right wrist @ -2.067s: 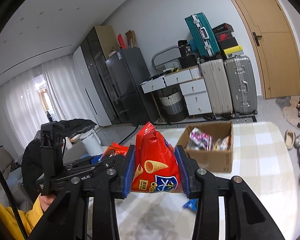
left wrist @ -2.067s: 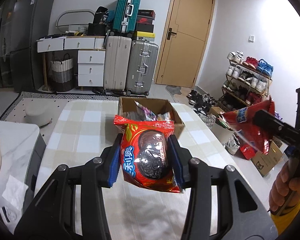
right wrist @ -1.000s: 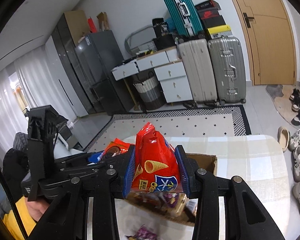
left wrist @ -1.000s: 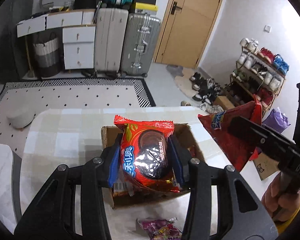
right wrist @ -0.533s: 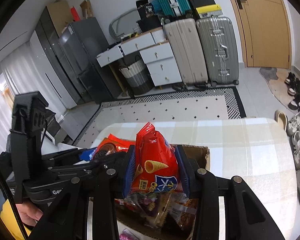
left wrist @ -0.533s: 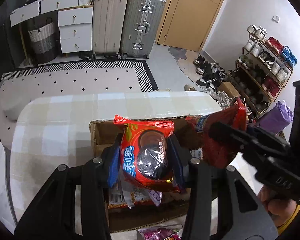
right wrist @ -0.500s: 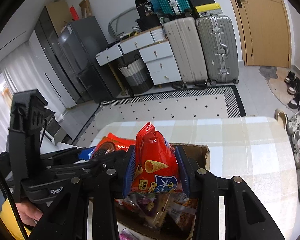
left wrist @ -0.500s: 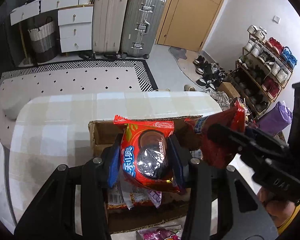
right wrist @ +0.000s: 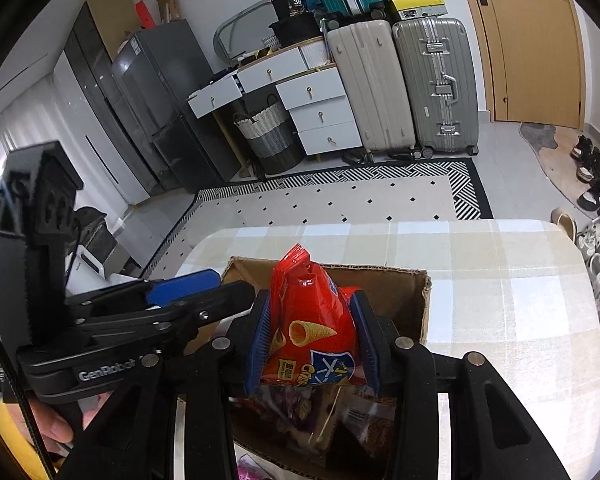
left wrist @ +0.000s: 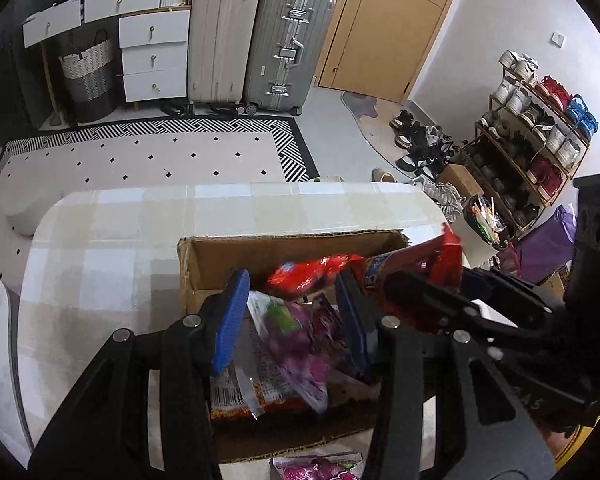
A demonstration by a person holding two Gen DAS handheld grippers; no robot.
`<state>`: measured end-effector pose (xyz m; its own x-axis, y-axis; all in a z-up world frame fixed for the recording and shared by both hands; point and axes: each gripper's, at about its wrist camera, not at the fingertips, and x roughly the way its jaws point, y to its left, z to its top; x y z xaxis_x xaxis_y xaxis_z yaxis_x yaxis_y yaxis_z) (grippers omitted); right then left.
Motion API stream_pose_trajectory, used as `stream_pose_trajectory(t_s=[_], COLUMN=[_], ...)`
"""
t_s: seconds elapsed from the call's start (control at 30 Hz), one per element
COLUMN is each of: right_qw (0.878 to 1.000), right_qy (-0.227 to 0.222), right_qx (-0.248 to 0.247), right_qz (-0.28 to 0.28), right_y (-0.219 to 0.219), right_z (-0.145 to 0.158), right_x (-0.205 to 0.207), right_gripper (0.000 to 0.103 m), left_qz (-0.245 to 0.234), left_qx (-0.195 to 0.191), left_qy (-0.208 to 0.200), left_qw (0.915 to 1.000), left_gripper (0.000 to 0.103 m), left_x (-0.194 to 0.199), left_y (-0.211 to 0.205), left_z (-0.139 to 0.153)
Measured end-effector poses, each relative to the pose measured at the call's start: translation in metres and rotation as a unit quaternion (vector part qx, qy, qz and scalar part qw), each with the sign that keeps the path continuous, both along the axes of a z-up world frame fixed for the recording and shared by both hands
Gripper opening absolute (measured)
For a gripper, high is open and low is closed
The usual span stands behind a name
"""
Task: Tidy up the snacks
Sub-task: 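Lower the red chip bag into the box with the right tool while the left tool lowers the Oreo pack, then open both tools and withdraw them toward the purple and blue bags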
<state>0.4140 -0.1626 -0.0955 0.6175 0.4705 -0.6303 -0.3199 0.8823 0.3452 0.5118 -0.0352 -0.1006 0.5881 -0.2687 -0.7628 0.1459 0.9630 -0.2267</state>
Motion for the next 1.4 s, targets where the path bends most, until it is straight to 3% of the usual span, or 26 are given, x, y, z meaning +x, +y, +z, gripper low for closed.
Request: stream_pose_trajectory(t_s=[0.3,0.63,0.77,0.87,1.07,1.13,1.3,1.4], right_qw=[1.000,0.999,0.999,0.998,0.993,0.990,0.981,0.976], right_qy=[0.002,-0.023,-0.046,-0.069,-0.120,-0.139,-0.189,-0.212], right_qx=[-0.008,0.002,-0.001,0.001,0.010,0.012,0.011,0.014], right_qz=[-0.017,-0.023,-0.014,-0.005,0.022,0.028,0.045,0.052], right_y=[-0.004,-0.018,-0.018,-0.015,-0.005,-0.001,0.001,0.001], right_z=[0.003,0.036,0.059,0.078,0.120,0.131,0.162,0.178], right_x=[-0.007,-0.048,-0.082,-0.110,-0.182,-0.206,-0.268,-0.303], right_gripper=[0.041,0.041,0.041,0.041,0.043,0.048,0.053,0.061], left_qz=[-0.003,0.000,0.003,0.021,0.032,0.037,0.038,0.042], left_qx=[0.007,0.011,0.025,0.025,0.031,0.032,0.022,0.014], left_qy=[-0.017,-0.028,-0.049,-0.083,-0.140,-0.157,-0.190,-0.205], left_qw=[0.9998,0.9995,0.9984,0.9960,0.9892,0.9864,0.9808,0.9777], left_gripper=[0.042,0.045,0.049,0.062,0.068,0.080,0.080,0.082], left_x=[-0.041,-0.106,-0.147,-0.189,-0.277,-0.304,-0.373,-0.414], left_y=[0.010,0.019,0.020,0.024,0.027,0.028,0.033,0.036], left_z=[0.028,0.055,0.069,0.085,0.121,0.132,0.164,0.183])
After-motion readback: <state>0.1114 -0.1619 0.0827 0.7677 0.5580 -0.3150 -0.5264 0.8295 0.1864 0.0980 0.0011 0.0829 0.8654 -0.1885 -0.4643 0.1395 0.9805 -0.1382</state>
